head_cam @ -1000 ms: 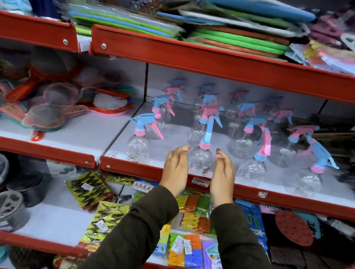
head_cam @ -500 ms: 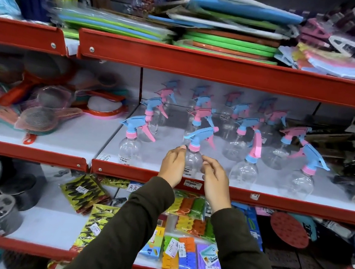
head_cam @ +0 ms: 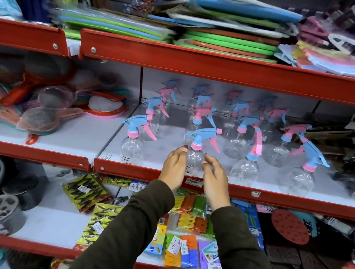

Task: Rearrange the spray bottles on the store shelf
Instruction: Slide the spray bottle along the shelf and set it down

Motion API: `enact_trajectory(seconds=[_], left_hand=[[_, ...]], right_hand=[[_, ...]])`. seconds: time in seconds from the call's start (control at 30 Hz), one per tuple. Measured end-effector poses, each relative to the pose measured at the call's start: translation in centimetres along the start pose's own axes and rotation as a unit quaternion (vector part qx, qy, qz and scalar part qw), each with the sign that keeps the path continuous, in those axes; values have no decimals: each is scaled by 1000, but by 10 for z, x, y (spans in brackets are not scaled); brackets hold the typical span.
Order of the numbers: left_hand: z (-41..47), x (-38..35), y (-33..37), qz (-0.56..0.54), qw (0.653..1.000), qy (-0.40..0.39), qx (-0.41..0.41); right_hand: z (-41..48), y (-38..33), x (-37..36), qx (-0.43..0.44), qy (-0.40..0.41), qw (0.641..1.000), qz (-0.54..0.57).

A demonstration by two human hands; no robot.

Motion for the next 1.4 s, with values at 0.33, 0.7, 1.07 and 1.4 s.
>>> enact_trajectory(seconds=[0.33,0.7,1.07,1.4], left_hand=[[-32,0,18,15,991,81,-105],[-63,-85,19,-1,990,34,-138],[-31,-159,-9,20,999,-20,26],[-12,-168,-7,0,999,-15,40]], right_hand=[[-26,10,22,16,48,999,19],[-25,54,106,-10,140,988,57],[40,89,121,-69,-2,992,104],[24,102,131,-66,-2,992,107]])
Point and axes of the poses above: each hand's wrist, its own z-axis towards the middle knuckle, its own x-axis out of the back of the hand, y = z × x, the point moved 6 cm from there along z, towards the middle knuckle, and after that the axes turned 13 degrees about -z, right-handed, at the moved point
